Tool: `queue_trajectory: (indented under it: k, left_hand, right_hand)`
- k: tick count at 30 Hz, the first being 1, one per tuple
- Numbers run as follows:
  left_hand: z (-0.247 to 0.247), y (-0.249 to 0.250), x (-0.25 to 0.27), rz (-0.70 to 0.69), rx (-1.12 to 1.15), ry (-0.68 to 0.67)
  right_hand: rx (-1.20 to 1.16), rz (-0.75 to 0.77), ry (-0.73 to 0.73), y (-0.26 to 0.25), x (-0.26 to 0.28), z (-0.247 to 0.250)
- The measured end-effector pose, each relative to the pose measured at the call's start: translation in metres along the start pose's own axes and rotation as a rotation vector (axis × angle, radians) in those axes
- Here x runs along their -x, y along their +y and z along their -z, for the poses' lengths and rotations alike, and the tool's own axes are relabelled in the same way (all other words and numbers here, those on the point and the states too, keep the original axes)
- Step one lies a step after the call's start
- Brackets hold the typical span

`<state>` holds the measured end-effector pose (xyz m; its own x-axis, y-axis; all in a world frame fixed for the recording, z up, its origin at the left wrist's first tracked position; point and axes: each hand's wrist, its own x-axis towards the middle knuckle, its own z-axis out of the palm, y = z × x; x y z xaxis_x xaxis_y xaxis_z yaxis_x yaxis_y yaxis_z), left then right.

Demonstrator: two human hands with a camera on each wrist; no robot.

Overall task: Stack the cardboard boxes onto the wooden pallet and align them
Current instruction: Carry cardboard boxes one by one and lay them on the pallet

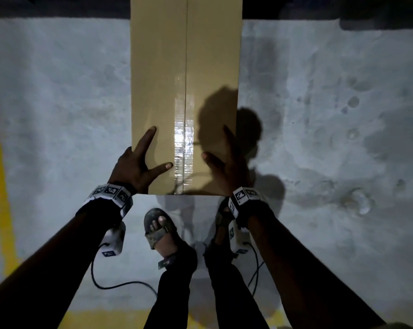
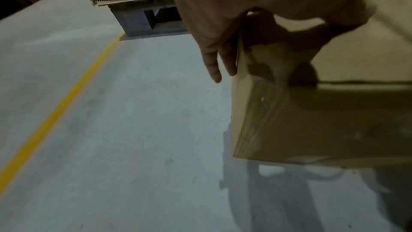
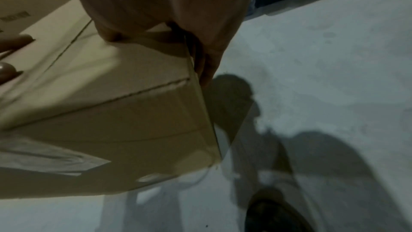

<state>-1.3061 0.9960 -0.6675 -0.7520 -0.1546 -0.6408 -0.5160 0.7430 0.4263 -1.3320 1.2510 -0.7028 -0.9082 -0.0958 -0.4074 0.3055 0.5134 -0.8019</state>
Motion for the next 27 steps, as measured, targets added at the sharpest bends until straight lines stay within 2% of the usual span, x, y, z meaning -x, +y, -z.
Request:
queue_trajectory:
  k: [4,9,15,22,27]
  left_hand:
    - [-0.009,-0.01,-0.002,-0.066,0.036,0.103]
    - [-0.02,-0.009,0.003,-0.031,0.006,0.138]
    - [-0.014,0.001,0.038,0.016,0.002,0.175]
    - [0.024,0.023,0.111,0.089,0.081,0.238]
    - [0.078,0.061,0.17,0.168,0.236,0.29]
  right_hand:
    - [0.02,0.005,0.082,0.0,0.002,-0.007]
    - [0.039,-0.013,0.103,-0.014,0.009,-0.006]
    - [0.19,-0.048,0.06,-0.039,0.02,0.014]
    - [0.349,-0.032,-0.08,-0.108,0.047,0.049]
    - [0.372,-0.037,-0.165,-0.178,0.072,0.083]
